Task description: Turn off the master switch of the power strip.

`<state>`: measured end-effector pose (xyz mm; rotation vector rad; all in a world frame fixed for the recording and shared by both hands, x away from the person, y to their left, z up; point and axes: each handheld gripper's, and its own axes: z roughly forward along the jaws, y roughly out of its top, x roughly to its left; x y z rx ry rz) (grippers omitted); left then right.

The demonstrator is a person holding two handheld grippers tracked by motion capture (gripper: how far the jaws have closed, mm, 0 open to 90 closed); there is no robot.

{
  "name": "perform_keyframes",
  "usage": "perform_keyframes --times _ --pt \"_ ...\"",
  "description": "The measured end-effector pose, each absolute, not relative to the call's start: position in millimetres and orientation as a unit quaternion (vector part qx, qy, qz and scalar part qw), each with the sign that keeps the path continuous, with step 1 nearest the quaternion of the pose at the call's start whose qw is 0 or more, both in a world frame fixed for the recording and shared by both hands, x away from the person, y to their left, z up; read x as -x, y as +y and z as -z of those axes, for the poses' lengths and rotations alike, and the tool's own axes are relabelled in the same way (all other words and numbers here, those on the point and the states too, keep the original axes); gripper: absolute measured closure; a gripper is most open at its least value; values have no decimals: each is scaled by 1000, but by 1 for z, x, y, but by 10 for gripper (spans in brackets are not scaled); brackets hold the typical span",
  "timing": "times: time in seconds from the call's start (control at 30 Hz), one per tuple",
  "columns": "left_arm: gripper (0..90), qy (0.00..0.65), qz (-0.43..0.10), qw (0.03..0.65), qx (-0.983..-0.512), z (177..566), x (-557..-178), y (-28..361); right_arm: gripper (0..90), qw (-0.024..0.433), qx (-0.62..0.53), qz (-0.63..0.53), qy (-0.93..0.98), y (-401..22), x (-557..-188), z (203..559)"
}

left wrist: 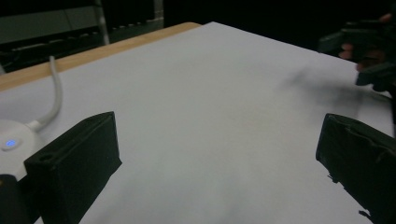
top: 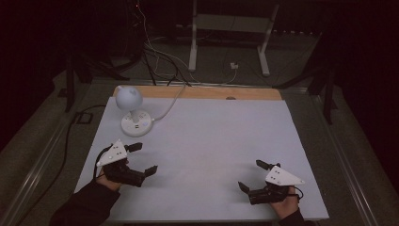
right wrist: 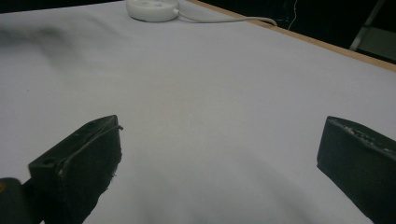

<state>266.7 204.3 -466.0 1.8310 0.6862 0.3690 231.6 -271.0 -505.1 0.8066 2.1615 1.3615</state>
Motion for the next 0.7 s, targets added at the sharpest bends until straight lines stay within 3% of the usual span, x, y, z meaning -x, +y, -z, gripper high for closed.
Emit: perform_keyframes --times 0.7 --pt "2 343 -203 521 -755 459 -300 197 0 226 -295 -496 785 -272 -231 505"
